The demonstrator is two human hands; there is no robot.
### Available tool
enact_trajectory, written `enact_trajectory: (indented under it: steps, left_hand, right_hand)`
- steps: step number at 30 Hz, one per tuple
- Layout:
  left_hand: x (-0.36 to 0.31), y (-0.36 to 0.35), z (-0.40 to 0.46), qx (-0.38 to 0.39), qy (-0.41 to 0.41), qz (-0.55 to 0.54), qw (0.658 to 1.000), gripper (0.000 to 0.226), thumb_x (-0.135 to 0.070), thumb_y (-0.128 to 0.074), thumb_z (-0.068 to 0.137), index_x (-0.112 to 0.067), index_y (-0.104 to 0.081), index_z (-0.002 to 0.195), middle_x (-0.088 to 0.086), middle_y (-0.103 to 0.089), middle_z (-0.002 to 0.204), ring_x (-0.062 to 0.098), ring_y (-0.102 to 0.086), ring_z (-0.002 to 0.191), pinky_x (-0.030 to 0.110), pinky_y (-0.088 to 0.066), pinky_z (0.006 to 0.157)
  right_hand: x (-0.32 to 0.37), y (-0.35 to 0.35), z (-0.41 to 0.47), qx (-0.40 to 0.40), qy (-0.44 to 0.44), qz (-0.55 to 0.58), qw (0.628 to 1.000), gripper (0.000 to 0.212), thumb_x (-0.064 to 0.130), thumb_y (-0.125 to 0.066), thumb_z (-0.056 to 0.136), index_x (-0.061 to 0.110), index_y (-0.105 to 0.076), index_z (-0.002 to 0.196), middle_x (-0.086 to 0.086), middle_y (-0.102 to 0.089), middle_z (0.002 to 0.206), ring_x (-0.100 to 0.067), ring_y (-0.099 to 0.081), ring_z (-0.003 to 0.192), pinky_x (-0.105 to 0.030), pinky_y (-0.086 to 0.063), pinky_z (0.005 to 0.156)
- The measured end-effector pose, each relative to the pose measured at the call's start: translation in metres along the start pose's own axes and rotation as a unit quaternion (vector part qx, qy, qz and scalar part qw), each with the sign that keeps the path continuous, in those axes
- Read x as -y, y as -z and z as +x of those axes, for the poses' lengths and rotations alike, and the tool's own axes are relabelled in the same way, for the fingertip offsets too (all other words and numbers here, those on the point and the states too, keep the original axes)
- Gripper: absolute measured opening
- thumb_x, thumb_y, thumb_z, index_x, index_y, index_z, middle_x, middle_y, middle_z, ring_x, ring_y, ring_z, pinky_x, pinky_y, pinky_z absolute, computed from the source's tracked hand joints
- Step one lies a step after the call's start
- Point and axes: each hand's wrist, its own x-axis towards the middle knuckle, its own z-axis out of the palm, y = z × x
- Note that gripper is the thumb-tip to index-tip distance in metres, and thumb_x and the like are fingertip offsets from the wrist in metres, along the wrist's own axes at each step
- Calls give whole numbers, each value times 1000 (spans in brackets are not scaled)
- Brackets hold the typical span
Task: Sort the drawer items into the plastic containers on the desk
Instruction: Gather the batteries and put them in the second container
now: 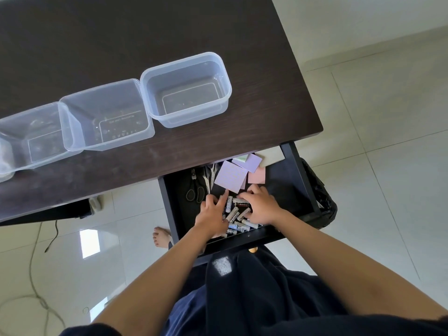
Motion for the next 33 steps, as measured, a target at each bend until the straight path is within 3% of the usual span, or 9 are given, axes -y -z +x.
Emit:
enact_trajectory:
  steps: [8, 12, 15, 18, 21, 23, 26, 33]
  left_hand:
    - [4, -5, -8, 15, -24, 11, 1000, 61, -16, -52, 78, -33, -35, 135, -1, -27, 131, 25, -29, 121, 41, -47, 92]
    - [11, -7, -12, -16, -23, -55, 998, 61, -14, -53, 77, -25, -31, 133, -4, -42, 133, 25, -33, 122, 42, -45, 95]
    - [15, -3, -13, -6, -35, -65, 997, 66, -17, -55, 79, -25, -30, 140, -4, -44, 136, 26, -33, 125, 43, -42, 100]
    - [17, 1, -13, 2, -21, -37, 999, 63, -25, -58, 81, -28, -36, 139, -2, -37, 139, 27, -30, 128, 46, -41, 102]
    - [18, 2, -17, 8, 53, 14, 998, 71, -33, -64, 80, -30, -28, 142, 8, -24, 138, 33, -29, 127, 43, -44, 99]
    - [18, 0, -20, 44, 83, 30, 995, 73, -31, -65, 80, -34, -24, 141, 11, -22, 136, 38, -37, 122, 41, -47, 96]
    - [16, -7, -23, 94, 105, -44, 989, 70, -27, -63, 79, -37, -25, 137, 11, -28, 133, 37, -53, 111, 38, -50, 92]
    - [22, -7, -28, 74, 54, -88, 992, 66, -23, -63, 80, -34, -33, 138, 9, -37, 131, 30, -56, 111, 31, -46, 96]
  right_hand:
    - [-3, 0, -4, 39, 25, -27, 999, 40, 23, -63, 81, 24, -52, 120, -2, -42, 124, -25, -38, 118, -38, -41, 91]
    - [0, 2, -4, -24, 45, 5, 999, 53, 26, -65, 79, 26, -44, 128, -2, -41, 124, -25, -41, 118, -39, -47, 85]
    - [6, 1, -1, 8, 62, -39, 997, 68, 40, -65, 79, 31, -35, 139, -4, -37, 130, -27, -36, 119, -42, -43, 93]
    - [6, 0, 0, 56, 68, -89, 992, 66, 45, -64, 78, 31, -38, 138, -4, -34, 131, -29, -33, 120, -45, -37, 99]
    - [3, 0, -4, 79, 61, -86, 991, 62, 44, -64, 79, 34, -38, 135, -3, -33, 131, -28, -32, 121, -45, -36, 98]
    - [2, -2, -7, 87, 55, -78, 992, 59, 42, -64, 79, 36, -38, 132, -1, -35, 131, -27, -33, 120, -42, -40, 94]
    - [3, -7, -9, 103, 48, -71, 991, 52, 42, -64, 80, 34, -42, 126, 1, -40, 127, -26, -34, 118, -38, -44, 85]
    - [2, -12, -4, 126, 29, -26, 991, 48, 40, -68, 79, 29, -49, 122, 1, -51, 123, -24, -52, 109, -35, -45, 86]
